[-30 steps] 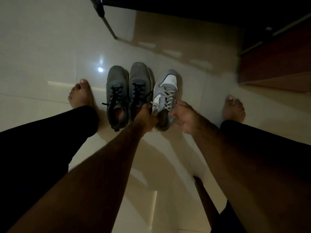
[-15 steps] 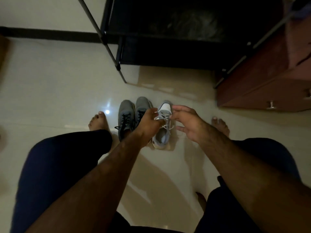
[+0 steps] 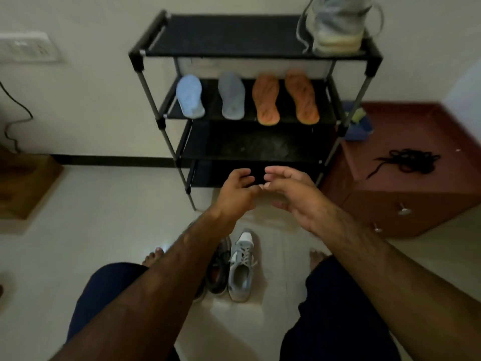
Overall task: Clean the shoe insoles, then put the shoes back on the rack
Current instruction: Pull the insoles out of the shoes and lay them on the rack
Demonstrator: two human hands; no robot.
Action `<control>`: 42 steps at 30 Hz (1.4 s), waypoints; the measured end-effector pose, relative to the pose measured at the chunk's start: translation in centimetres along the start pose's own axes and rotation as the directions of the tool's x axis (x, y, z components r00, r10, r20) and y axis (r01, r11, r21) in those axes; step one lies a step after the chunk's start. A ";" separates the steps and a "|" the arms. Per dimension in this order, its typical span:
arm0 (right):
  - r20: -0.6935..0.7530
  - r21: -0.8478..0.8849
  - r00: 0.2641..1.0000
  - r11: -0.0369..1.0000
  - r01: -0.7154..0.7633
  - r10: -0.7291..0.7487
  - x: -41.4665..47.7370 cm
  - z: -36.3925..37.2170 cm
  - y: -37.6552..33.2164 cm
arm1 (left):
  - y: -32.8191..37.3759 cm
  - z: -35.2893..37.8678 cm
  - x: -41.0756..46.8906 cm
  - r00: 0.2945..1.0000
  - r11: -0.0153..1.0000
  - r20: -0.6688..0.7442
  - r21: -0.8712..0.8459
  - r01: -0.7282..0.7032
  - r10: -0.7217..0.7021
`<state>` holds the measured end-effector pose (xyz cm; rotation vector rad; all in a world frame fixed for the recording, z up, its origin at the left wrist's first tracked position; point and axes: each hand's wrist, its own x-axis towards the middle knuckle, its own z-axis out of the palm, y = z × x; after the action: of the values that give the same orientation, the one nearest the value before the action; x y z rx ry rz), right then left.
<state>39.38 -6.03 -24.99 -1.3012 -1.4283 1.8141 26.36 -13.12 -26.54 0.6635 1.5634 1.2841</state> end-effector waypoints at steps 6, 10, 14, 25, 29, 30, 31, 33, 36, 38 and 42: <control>-0.003 -0.011 0.981 0.981 0.193 -0.193 -2.8 -2.5 -8.0 | 8.2 2.4 -1.0 0.978 0.982 0.086 -0.004 -0.189 0.189; -0.045 0.023 0.958 0.958 0.285 -0.284 -3.3 -4.3 -12.4 | 13.3 4.2 -0.9 0.949 0.954 0.132 0.050 -0.296 0.287; -0.098 0.068 0.936 0.936 0.345 -0.338 -2.6 -5.6 -16.3 | 17.8 6.5 0.0 0.935 0.938 0.109 0.041 -0.343 0.337; -0.214 0.018 0.856 0.874 0.485 -0.470 1.5 -9.9 -25.6 | 25.7 10.0 5.2 0.892 0.877 0.110 0.163 -0.452 0.439; -0.286 -0.022 0.830 0.869 0.494 -0.479 5.2 -12.0 -27.9 | 27.9 11.1 8.5 0.885 0.856 0.111 0.224 -0.466 0.452; -0.295 -0.041 0.826 0.870 0.491 -0.480 6.1 -12.4 -28.3 | 28.4 11.2 9.2 0.881 0.845 0.114 0.251 -0.472 0.458; -0.305 -0.063 0.823 0.873 0.484 -0.479 7.2 -12.8 -28.7 | 28.9 11.4 10.1 0.878 0.831 0.118 0.284 -0.478 0.465; -0.310 -0.094 0.825 0.879 0.468 -0.472 9.3 -13.5 -29.3 | 30.0 11.7 12.1 0.871 0.806 0.113 0.337 -0.487 0.479; -0.300 -0.104 0.844 0.894 0.435 -0.445 12.0 -14.1 -29.8 | 31.2 12.0 14.8 0.875 0.804 0.101 0.357 -0.476 0.474; -0.290 -0.113 0.856 0.904 0.413 -0.427 13.5 -14.2 -29.8 | 31.4 12.1 16.7 0.893 0.829 0.105 0.337 -0.447 0.438; -0.284 -0.083 0.872 0.916 0.393 -0.399 16.0 -13.9 -29.2 | 31.3 12.7 19.3 0.919 0.858 0.150 0.329 -0.394 0.365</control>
<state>39.77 23.33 -4.04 -1.1297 -1.4240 1.2777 25.47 18.02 -3.21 1.2947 1.6635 1.2419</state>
